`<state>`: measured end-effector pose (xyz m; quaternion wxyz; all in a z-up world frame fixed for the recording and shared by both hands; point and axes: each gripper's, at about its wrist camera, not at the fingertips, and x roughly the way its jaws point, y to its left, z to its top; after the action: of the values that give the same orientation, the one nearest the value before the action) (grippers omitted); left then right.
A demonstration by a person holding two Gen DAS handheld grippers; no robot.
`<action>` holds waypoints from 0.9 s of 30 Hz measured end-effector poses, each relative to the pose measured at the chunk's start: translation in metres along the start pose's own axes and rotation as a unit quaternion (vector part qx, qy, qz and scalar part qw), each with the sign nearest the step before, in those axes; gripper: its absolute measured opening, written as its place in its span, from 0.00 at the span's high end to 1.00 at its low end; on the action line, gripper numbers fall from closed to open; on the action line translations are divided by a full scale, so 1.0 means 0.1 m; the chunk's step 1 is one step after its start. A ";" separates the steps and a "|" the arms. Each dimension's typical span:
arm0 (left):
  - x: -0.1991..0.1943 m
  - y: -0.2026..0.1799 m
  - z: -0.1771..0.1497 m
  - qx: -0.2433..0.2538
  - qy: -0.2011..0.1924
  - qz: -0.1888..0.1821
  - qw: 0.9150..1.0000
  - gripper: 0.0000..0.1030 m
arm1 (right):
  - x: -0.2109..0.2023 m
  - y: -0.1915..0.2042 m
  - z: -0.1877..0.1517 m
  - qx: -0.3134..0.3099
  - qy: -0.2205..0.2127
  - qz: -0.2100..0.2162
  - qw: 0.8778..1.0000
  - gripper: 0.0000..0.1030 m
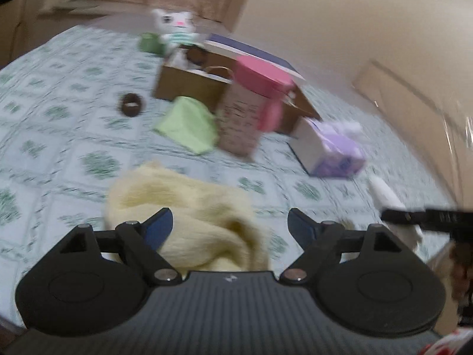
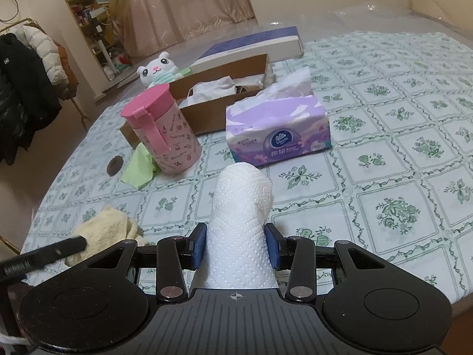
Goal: Organize soft objects
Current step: 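Lift the yellow towel with the left tool while the right tool holds the white towel, then carry the yellow towel with the left tool while the right tool carries the white towel to the box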
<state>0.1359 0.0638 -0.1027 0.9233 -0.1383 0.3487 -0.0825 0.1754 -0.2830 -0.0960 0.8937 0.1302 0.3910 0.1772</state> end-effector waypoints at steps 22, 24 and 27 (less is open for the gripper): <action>0.64 -0.40 -0.27 0.143 0.065 0.155 0.975 0.32 | 0.35 -0.07 -0.01 0.003 0.036 0.008 0.999 0.60; 0.62 -0.36 -0.26 0.144 0.063 0.153 0.976 0.49 | 0.39 -0.07 0.00 0.002 0.037 0.011 0.999 0.60; 0.59 -0.30 -0.22 0.147 0.064 0.149 0.976 0.64 | 0.44 -0.05 0.03 -0.003 0.038 0.015 0.999 0.60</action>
<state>0.1634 0.0164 -0.1464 0.9113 0.0581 0.4077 -0.0032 0.2063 -0.2692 -0.1249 0.8761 0.1263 0.4220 0.1962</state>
